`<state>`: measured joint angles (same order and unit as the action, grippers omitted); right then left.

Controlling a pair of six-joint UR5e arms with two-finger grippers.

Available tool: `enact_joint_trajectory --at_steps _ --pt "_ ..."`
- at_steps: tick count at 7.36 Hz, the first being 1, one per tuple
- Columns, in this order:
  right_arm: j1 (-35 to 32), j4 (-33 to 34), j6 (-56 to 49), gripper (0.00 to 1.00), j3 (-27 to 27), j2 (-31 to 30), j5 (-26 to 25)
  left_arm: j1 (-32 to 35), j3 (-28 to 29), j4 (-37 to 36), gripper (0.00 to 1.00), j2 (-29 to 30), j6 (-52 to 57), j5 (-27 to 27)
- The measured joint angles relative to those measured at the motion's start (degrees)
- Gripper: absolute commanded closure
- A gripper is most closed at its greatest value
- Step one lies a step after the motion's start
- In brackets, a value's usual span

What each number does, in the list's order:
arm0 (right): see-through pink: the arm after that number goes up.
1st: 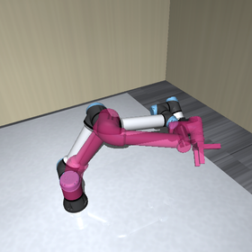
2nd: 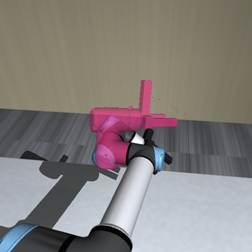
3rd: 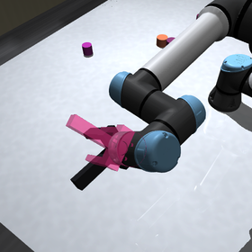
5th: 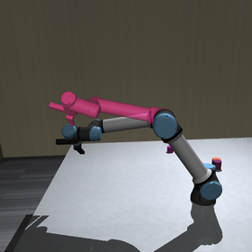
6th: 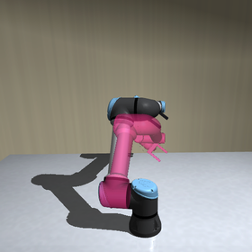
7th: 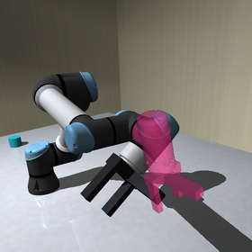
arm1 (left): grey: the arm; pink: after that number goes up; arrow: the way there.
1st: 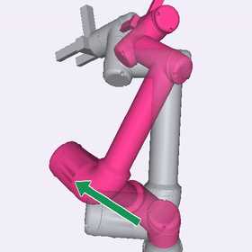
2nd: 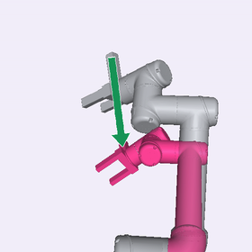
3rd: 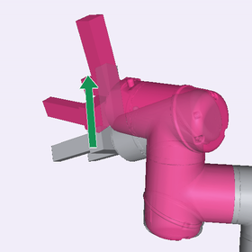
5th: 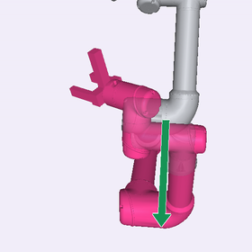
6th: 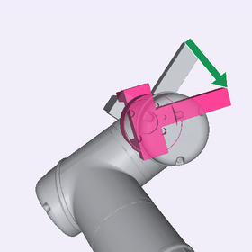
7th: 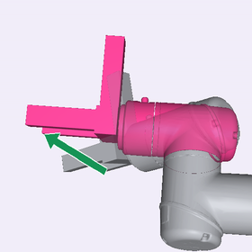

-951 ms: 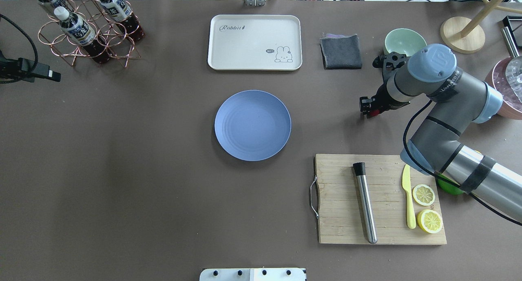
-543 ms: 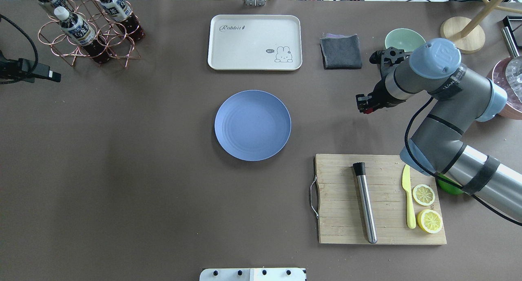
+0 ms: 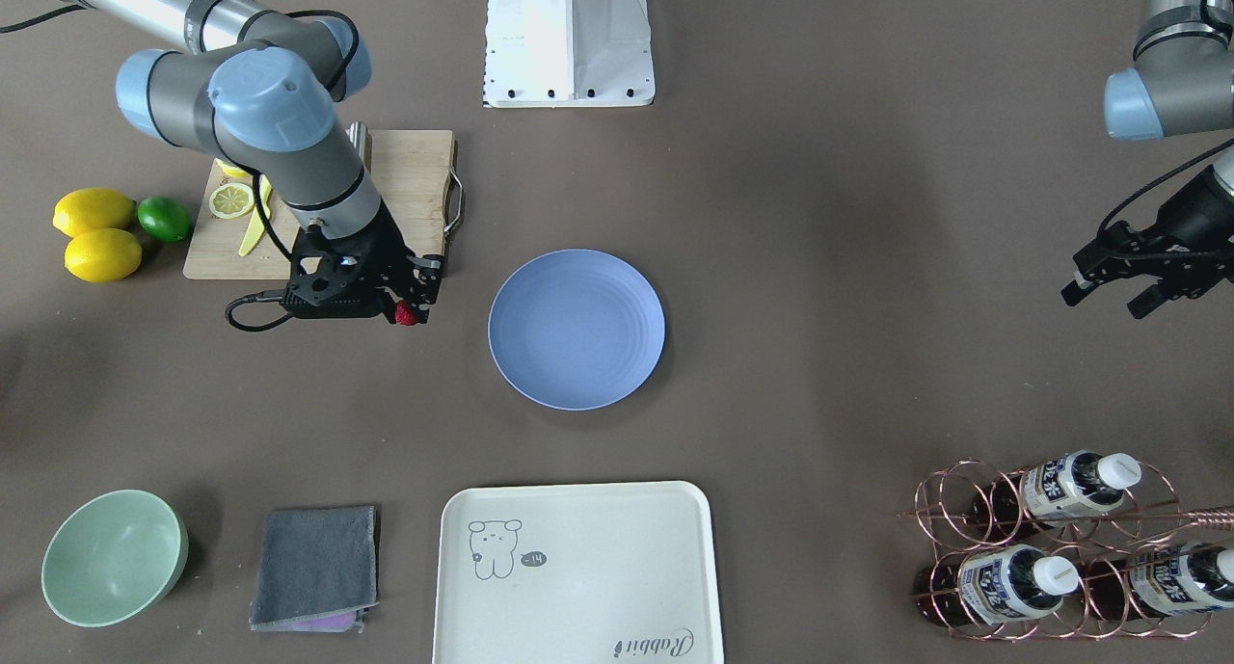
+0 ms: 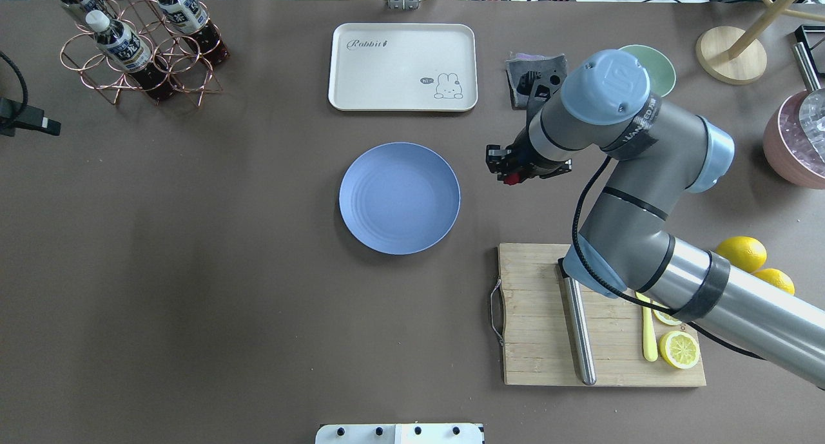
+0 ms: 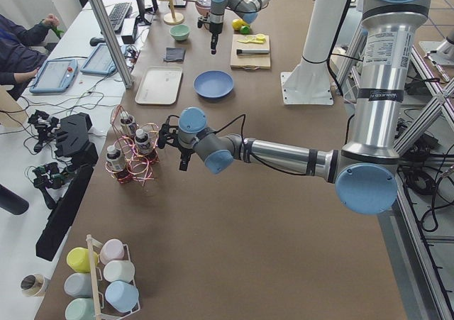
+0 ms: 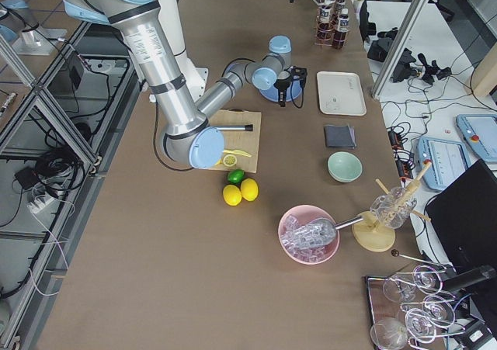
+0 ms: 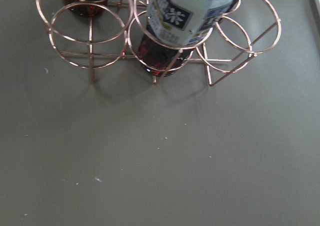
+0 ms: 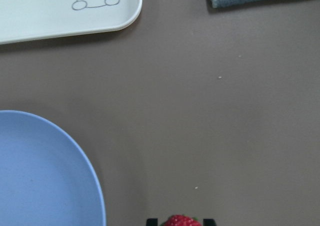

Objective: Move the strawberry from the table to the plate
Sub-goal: 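Carry the strawberry with the right gripper over the blue plate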

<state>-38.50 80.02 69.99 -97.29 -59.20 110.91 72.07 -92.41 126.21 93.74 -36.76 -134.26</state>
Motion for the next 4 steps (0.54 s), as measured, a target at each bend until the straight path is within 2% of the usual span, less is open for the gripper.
enact_joint_trajectory --at_steps 2,4 --pt "4.3 3.3 3.3 1.00 0.2 4.1 -3.5 6.6 -2.9 -12.7 0.02 -1.6 14.7 0.0" --pt "8.6 4.7 6.2 1.00 3.4 8.4 -7.5 11.4 -4.2 -18.0 0.02 -3.6 23.3 -0.1"
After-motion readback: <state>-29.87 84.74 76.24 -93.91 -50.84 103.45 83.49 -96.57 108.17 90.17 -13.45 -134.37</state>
